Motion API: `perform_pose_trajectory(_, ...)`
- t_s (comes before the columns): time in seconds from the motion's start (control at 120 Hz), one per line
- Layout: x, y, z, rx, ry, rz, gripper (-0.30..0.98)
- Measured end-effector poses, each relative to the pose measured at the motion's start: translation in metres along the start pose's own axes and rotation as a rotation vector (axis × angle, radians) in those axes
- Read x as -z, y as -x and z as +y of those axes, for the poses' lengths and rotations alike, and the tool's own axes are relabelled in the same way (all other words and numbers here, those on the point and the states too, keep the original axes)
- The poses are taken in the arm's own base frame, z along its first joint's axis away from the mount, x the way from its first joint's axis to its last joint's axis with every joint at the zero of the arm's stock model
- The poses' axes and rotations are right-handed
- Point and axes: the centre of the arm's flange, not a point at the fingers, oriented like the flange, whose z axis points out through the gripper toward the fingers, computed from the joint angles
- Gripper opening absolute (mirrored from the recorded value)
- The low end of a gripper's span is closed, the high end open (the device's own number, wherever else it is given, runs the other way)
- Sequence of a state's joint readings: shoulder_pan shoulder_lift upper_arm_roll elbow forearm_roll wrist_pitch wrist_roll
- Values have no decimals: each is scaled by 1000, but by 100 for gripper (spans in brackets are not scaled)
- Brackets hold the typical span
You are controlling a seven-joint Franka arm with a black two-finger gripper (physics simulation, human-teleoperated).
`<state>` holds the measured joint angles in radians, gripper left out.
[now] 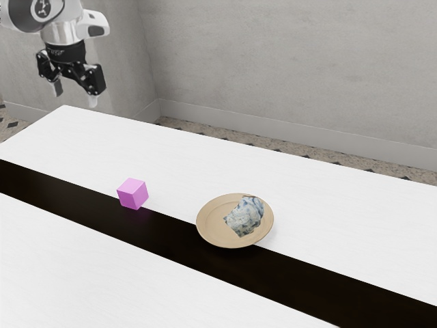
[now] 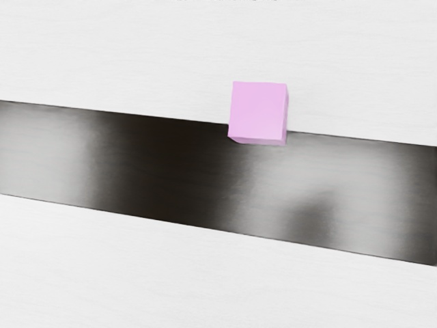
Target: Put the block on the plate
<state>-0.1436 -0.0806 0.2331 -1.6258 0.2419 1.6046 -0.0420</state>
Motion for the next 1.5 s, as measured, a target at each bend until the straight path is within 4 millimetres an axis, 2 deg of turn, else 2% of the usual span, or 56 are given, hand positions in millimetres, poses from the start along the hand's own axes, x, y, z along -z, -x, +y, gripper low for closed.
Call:
perform_pose_trajectory(0.092, 1, 0, 6, -7, -3, 7, 69)
perform_pose_trajectory(0.175, -9, 3, 11, -13, -3, -10, 69)
perform_pose_trajectory(0.242, -39, 1, 21, -28, -8, -51, 69)
perform_pose_trajectory(0.292, -73, 3, 31, -46, -11, -96, 69)
perform_pose_trajectory(0.358, -109, 3, 39, -58, -14, -129, 69)
perform_pose_trajectory(0.442, -137, 1, 44, -57, -14, -131, 69)
perform_pose_trajectory(0.65, -217, 12, 61, -21, 24, -169, 69)
perform_pose_trajectory(0.758, -246, 10, 66, 13, 49, -180, 69)
perform_pose_trajectory(0.842, -259, 5, 61, 45, 61, -169, 69)
perform_pose_trajectory(1.075, -280, -39, 45, 82, 59, -116, 69)
perform_pose_trajectory(1.308, -303, -69, 35, 84, 97, -105, 69)
perform_pose_trajectory(1.4, -320, -85, 21, 85, 103, -105, 69)
perform_pose_trajectory(1.5, -341, -102, 16, 71, 118, -108, 69)
